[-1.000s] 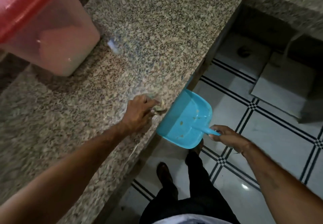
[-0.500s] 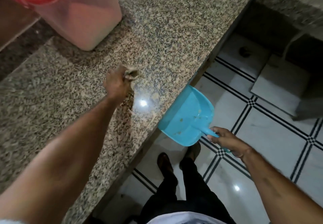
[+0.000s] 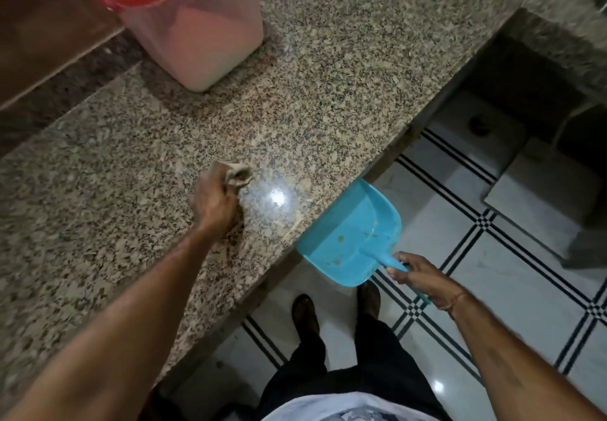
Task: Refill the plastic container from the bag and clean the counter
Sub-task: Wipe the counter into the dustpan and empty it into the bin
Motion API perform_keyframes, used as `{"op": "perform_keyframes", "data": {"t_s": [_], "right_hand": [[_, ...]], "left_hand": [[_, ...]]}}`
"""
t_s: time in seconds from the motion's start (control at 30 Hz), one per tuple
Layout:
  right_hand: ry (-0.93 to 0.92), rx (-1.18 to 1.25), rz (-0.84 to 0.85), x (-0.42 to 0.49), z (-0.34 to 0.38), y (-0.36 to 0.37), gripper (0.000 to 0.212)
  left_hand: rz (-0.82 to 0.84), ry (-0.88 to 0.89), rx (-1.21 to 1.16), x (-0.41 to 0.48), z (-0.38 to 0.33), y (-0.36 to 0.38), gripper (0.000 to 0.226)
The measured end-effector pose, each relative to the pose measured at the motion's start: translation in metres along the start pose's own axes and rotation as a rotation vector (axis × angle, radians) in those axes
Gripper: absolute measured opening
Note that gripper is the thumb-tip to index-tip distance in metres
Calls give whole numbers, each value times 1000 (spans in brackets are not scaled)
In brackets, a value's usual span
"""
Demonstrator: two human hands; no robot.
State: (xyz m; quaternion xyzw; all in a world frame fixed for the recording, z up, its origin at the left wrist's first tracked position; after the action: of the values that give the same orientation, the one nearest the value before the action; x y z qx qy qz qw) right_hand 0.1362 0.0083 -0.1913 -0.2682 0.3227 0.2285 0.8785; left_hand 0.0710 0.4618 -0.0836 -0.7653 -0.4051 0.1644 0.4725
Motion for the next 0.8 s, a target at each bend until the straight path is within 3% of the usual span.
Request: {"op": "perform_keyframes", "data": {"t_s": [0.27,0.37,0.47,0.57,0.7,0.8], "right_hand": [[-34,-121,153,28,14,-4,23],[-61,-175,192,38,23,-17,21],[-80,-204,247,46,33,-24,16],[-99,-229,300,52,39,-26,4],[-121,-265,370,57,39,-24,17],[-127,-270,399,58,38,-22,20]], "left_hand": [[31,-21,-150,-74,-78,32,18],[-64,-226,-131,-68,-32,4,15],[-185,-503,89,-91,40,-34,14],[-195,-637,308,-129,53,-47,27],[-253,-625,352,-145,-9,-20,35],[-271,-555,231,-129,-60,12,34]]}}
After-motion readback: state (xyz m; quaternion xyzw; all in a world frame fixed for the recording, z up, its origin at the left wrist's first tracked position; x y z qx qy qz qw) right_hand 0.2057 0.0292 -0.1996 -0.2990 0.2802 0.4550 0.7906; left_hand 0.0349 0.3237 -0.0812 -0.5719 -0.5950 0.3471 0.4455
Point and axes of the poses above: each hand's wrist, its own x-axis towards the middle knuckle, its own y-axis out of the palm, z = x × y, the point moved 8 cm from there along x, towards the middle knuckle, and after that the axes turned 13 degrees about -z, right-handed, at the moved point
